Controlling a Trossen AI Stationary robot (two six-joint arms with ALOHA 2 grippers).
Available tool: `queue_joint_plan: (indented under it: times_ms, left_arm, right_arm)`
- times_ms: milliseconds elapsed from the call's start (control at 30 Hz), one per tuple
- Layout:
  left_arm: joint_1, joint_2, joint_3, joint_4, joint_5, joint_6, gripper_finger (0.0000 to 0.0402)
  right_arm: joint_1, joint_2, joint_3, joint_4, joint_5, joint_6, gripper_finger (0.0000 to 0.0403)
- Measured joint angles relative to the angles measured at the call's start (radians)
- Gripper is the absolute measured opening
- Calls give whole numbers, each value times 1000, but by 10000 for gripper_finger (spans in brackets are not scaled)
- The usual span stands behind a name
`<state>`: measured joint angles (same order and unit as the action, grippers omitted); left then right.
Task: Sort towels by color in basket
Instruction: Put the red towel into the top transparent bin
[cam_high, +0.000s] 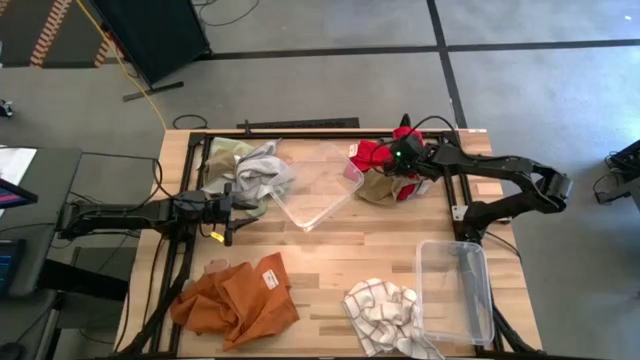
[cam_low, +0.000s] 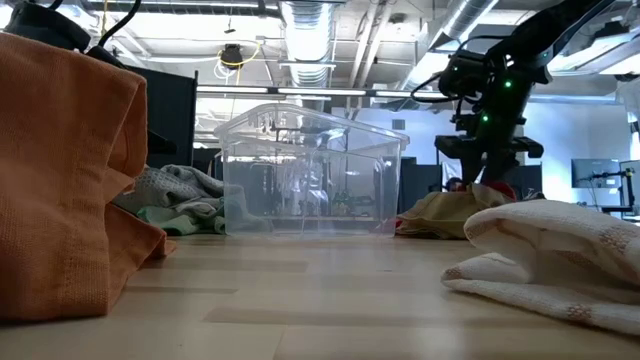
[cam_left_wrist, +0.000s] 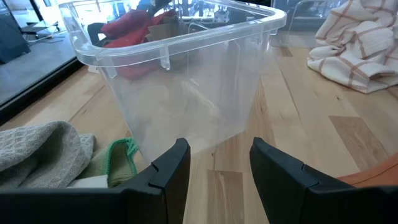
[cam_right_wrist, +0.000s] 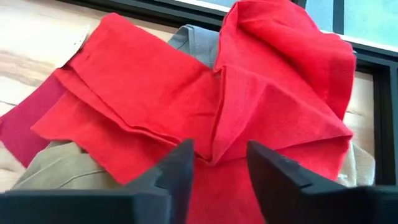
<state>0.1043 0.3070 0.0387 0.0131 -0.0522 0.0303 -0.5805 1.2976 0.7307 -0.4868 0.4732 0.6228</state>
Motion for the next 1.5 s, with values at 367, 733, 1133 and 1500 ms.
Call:
queue_joint_plan:
  times_ms: [367,733,1133,1500]
  left_arm:
    - [0,0,0,0,0,0,160]
    - [0,0,0,0,0,0,160]
    - [0,0,0,0,0,0,160]
    - [0,0,0,0,0,0,160]
  right_arm:
    - [12,0,0,-7,0,-11,75]
    - [31,0,0,-6,0,-36,46]
    - [71,0,0,-4,0,-81,20]
    - [98,-3,0,-6,0,-85,21]
